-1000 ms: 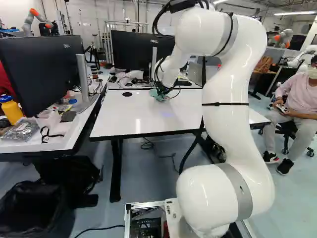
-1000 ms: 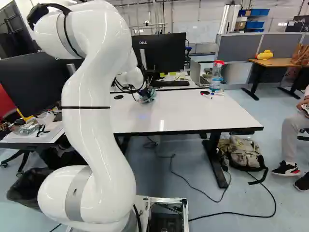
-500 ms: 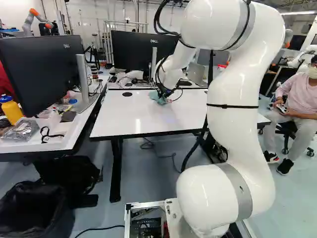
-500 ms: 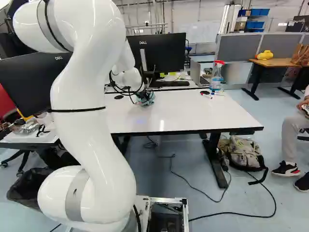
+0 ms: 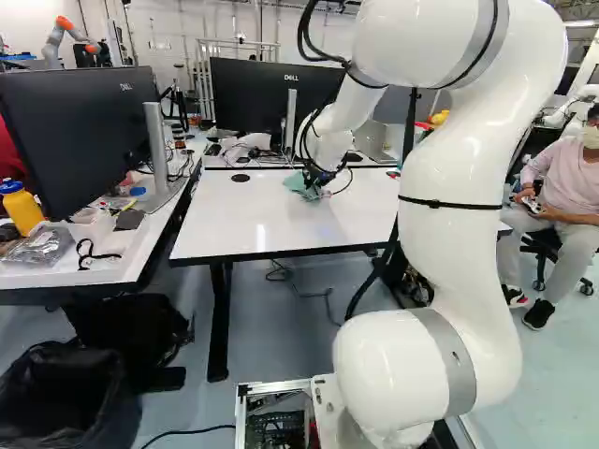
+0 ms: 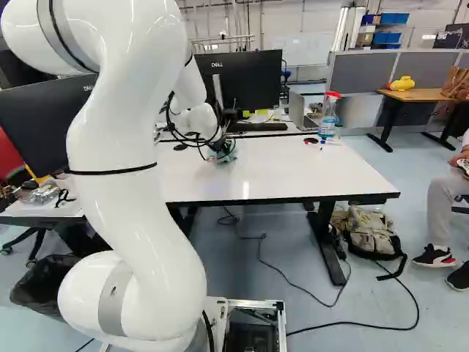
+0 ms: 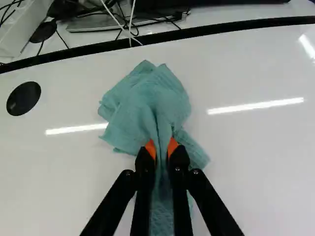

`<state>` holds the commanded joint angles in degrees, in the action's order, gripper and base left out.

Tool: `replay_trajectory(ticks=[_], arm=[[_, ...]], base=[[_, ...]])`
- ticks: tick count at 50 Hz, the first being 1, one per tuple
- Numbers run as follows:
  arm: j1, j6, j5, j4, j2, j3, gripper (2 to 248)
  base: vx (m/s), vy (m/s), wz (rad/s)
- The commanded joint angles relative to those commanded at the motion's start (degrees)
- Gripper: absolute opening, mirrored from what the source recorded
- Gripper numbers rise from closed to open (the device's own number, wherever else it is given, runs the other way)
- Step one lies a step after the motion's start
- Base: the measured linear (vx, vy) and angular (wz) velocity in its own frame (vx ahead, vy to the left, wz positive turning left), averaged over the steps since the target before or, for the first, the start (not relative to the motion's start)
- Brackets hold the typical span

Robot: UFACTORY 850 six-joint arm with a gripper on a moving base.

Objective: Clean the table with the green towel

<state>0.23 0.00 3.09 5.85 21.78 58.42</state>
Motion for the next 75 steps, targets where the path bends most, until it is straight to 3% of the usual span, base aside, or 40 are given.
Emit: replay_trajectory(ticks=[16, 50, 75], arm=[[-0.73, 0.0, 0.0, 0.0, -2.92, -1.46, 45], [-0.18, 0.0, 0.0, 0.0, -14.01, -11.96, 45], [-1.7, 0.0, 0.0, 0.0, -20.1, -18.5, 45]], base=[[0.0, 0.0, 0.0], [0.0, 0.0, 0.0], [0.0, 0.0, 0.0]])
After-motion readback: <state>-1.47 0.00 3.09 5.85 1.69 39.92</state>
